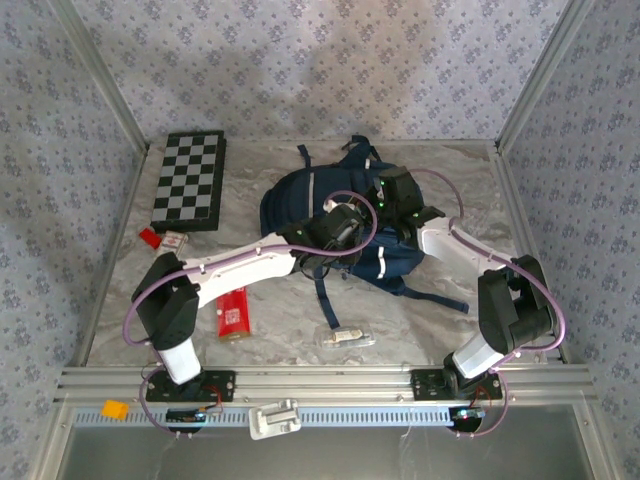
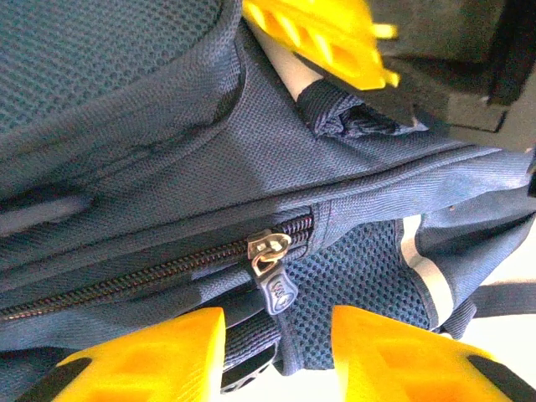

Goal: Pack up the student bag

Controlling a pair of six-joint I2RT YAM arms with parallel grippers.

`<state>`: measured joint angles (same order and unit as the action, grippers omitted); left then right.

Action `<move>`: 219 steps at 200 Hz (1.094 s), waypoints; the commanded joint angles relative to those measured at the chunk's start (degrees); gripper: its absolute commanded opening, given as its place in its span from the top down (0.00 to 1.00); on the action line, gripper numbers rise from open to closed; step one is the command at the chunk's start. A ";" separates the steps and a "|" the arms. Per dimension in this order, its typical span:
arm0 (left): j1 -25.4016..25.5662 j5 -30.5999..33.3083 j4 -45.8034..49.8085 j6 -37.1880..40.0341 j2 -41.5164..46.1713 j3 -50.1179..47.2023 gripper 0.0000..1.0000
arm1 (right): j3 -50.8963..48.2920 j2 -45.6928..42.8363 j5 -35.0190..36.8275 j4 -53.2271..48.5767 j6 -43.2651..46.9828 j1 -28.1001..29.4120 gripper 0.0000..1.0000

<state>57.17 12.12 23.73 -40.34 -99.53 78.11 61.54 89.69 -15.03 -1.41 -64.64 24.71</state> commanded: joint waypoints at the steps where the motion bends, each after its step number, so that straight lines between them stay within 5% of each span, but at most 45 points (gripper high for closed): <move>1: 0.64 -0.44 -2.34 -4.35 0.82 -2.41 0.64 | 3.05 -0.92 -0.83 6.90 -1.87 -0.52 1.00; 145: 0.58 7.05 -5.89 -10.73 -4.41 2.09 0.69 | 0.42 -1.00 -1.36 10.55 -4.87 -0.30 1.00; 219: -0.21 9.55 -6.12 -9.52 -3.47 3.19 0.88 | -0.98 -1.34 -1.31 10.64 -4.60 -0.28 1.00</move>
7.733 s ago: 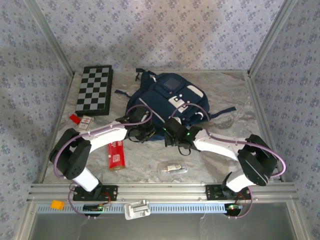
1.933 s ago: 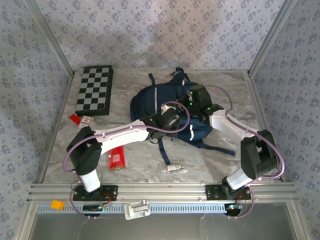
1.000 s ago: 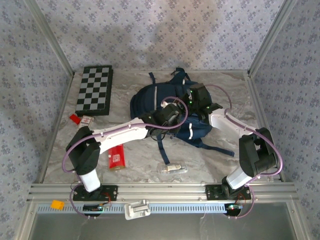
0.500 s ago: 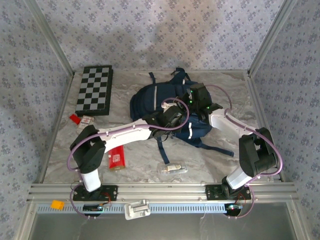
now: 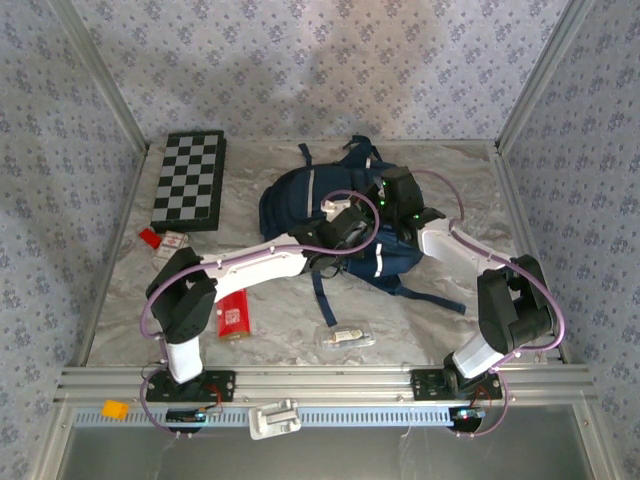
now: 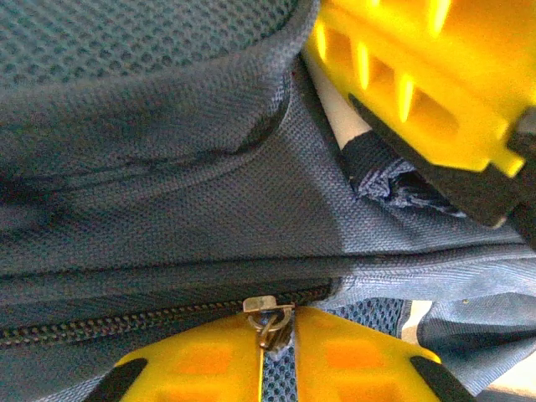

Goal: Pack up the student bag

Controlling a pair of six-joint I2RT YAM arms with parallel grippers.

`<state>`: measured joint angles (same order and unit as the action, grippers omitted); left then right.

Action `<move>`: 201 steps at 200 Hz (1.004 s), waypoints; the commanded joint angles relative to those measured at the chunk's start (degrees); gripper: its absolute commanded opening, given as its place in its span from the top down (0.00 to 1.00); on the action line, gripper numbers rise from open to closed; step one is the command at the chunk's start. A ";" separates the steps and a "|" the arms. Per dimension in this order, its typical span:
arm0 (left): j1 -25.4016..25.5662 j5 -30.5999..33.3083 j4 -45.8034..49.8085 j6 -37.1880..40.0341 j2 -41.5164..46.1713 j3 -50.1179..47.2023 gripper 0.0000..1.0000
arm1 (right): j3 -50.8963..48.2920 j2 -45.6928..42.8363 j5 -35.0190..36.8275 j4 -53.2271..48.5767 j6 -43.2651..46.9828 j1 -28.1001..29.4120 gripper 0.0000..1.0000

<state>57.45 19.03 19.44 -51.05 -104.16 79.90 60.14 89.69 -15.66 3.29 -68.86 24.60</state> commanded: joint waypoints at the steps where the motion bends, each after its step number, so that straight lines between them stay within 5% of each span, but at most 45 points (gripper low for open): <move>1: -0.45 2.70 -1.89 1.20 1.20 1.35 0.89 | 0.42 -1.30 -0.68 5.94 -0.35 -0.17 1.00; 48: -1.75 1.55 1.90 1.06 5.04 -0.26 1.00 | 1.71 -1.90 -0.86 3.85 1.71 -0.52 1.00; 108: -4.98 -3.04 12.71 5.43 9.30 -5.58 1.00 | 2.94 -2.08 -2.37 0.75 3.73 -0.88 1.00; 145: -6.90 -4.69 4.92 9.64 9.18 -9.87 1.00 | 2.94 -1.78 -1.73 1.54 3.47 0.07 1.00; 201: -7.50 -3.11 -2.55 12.20 6.28 -9.05 0.86 | 3.85 -1.25 -0.87 1.29 3.49 1.12 1.00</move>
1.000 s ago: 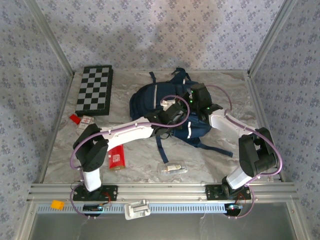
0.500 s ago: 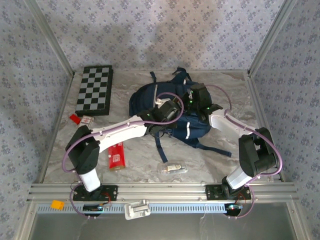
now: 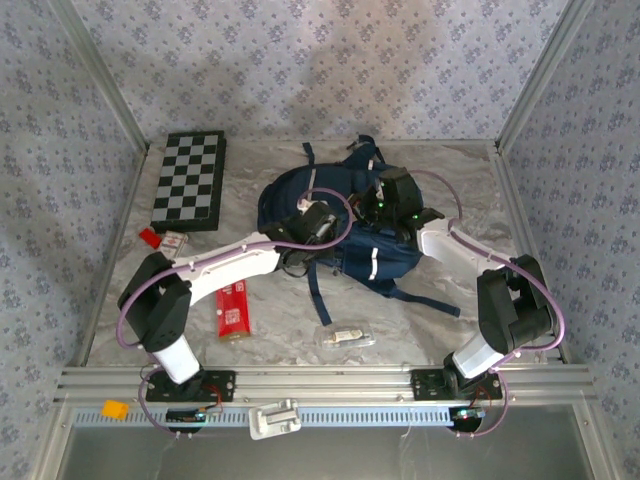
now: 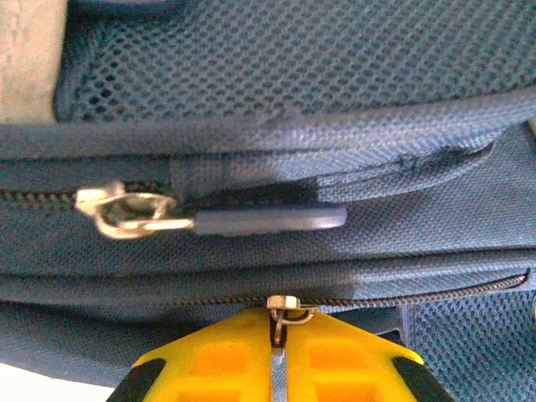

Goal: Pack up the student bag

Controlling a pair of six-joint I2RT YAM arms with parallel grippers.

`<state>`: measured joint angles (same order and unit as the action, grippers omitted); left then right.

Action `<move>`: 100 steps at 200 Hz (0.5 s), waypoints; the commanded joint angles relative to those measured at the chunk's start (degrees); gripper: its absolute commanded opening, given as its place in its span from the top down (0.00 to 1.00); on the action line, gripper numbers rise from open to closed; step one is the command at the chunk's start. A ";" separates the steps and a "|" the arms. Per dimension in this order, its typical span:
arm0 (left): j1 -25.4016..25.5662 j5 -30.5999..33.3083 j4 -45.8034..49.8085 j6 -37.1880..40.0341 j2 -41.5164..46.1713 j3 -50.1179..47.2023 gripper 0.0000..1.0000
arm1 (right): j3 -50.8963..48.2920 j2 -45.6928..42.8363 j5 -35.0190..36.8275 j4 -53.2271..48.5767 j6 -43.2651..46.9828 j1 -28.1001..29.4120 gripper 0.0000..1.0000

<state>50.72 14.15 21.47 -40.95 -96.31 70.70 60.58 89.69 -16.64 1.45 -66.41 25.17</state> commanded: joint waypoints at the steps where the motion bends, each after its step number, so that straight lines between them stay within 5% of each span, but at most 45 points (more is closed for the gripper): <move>1: -0.74 1.76 -4.63 2.10 -1.63 0.15 0.86 | 3.50 -1.22 0.07 3.12 1.03 0.57 1.00; 48: -1.13 1.37 -7.25 1.45 -3.44 -0.02 0.84 | 3.51 -0.95 0.29 3.32 1.02 0.76 1.00; 100: -1.46 2.63 -7.37 0.99 -1.96 -0.36 1.00 | 3.65 -2.12 -0.49 0.54 4.01 0.16 1.00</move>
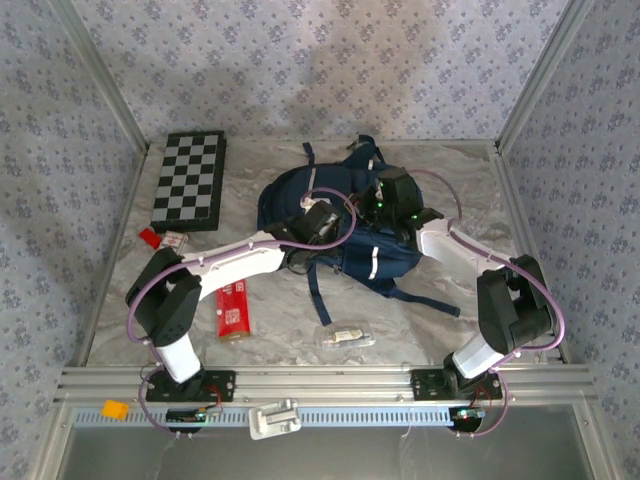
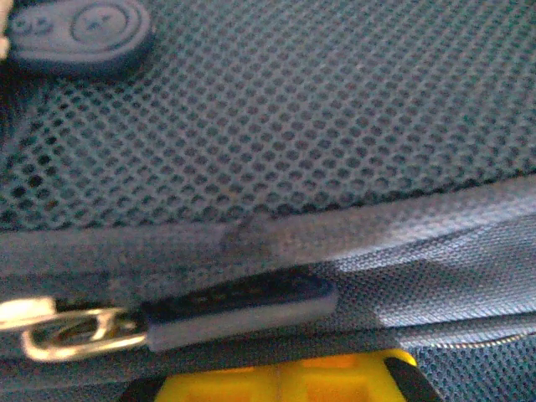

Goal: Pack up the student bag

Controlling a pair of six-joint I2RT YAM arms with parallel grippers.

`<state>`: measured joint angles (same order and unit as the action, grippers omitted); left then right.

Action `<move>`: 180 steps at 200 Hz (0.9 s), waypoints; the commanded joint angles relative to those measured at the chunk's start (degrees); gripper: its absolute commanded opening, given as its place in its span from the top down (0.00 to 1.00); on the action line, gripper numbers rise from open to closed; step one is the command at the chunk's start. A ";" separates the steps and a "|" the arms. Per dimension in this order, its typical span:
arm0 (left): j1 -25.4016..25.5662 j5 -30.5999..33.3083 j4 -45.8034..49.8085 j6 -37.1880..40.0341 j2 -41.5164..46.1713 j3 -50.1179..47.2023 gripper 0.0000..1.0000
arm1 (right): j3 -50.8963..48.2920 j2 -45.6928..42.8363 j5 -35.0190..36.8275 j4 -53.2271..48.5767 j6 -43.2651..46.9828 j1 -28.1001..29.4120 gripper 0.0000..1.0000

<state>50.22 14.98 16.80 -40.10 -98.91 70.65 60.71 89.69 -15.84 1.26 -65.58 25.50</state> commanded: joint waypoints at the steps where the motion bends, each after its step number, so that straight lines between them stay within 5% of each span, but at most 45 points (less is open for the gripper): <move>1: -0.94 1.80 -2.63 0.12 0.73 -0.33 1.00 | 3.57 -2.18 -1.30 0.71 3.31 -0.18 1.00; 110: -7.50 -1.62 -1.71 15.69 12.59 -12.59 1.00 | 10.52 -3.19 -11.01 -18.30 21.05 -6.16 1.00; 180: -1.48 -10.86 -4.28 16.89 10.66 -7.30 1.00 | 27.95 11.37 -13.52 -33.04 36.01 -7.25 1.00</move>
<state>45.45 8.73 13.45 -25.10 -87.50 59.02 79.68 96.64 -26.74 -26.92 -38.87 19.09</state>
